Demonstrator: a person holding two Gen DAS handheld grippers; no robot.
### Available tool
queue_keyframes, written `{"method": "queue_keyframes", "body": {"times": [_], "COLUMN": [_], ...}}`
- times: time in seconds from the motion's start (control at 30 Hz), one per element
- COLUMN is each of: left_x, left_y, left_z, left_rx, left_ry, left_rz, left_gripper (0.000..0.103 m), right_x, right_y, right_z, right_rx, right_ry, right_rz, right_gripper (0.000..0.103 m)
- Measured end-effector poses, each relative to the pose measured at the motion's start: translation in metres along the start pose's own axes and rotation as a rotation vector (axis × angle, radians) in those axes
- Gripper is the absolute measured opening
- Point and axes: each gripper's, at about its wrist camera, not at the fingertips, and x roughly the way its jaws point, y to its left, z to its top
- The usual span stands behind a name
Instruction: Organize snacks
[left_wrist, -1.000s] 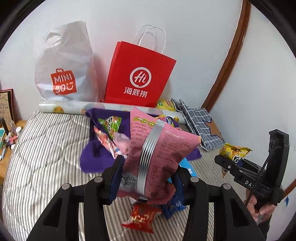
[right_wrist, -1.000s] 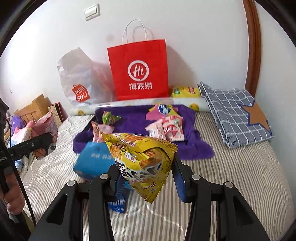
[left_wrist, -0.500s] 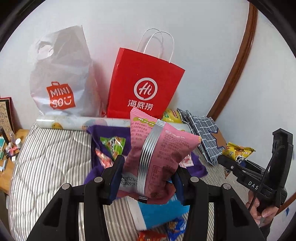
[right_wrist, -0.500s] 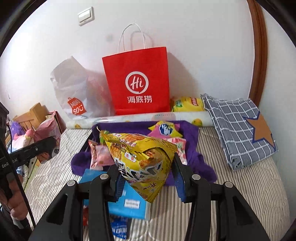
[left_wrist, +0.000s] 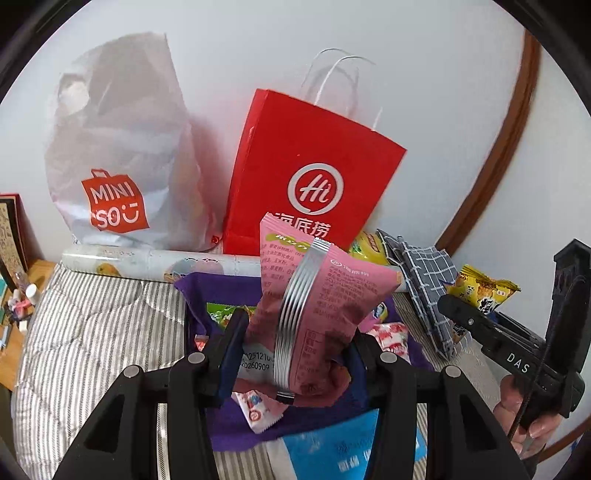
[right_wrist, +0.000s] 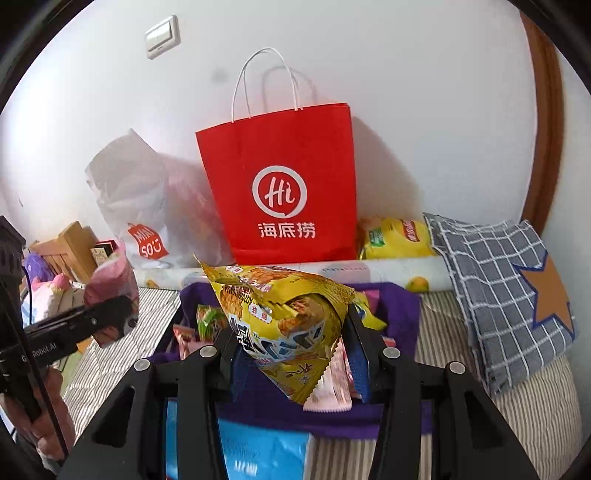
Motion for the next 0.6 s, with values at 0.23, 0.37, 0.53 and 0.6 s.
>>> {"method": "queue_keyframes", "body": {"times": [0.23, 0.37, 0.53, 0.6], "left_x": [0.023, 0.041, 0.051, 0.053], "left_y": [0.012, 0.025, 0.029, 0.031], "left_z": [0.0, -0.012, -0.022, -0.025], "left_rx": [-0.033, -0.072, -0.079, -0.087], "left_ry": [-0.003, 0.044, 0.079, 0.085], "left_rz": [0.024, 0.006, 0.014, 0.012], "left_gripper": [0.046, 0.046, 0.046, 0.046], "right_x": [0.031, 0.057, 0.075, 0.08], "right_y": [-0.01, -0.02, -0.019, -0.018], "right_z": [-0.006, -0.025, -0.041, -0.046], "right_rx": [0.012, 0.033, 0.008, -0.006], "right_ry": [0.012, 0.093, 0.161, 0.185], "right_rz": [0.007, 0.019, 0.023, 0.025], "right_gripper": [0.045, 0.045, 0.045, 0.045]}}
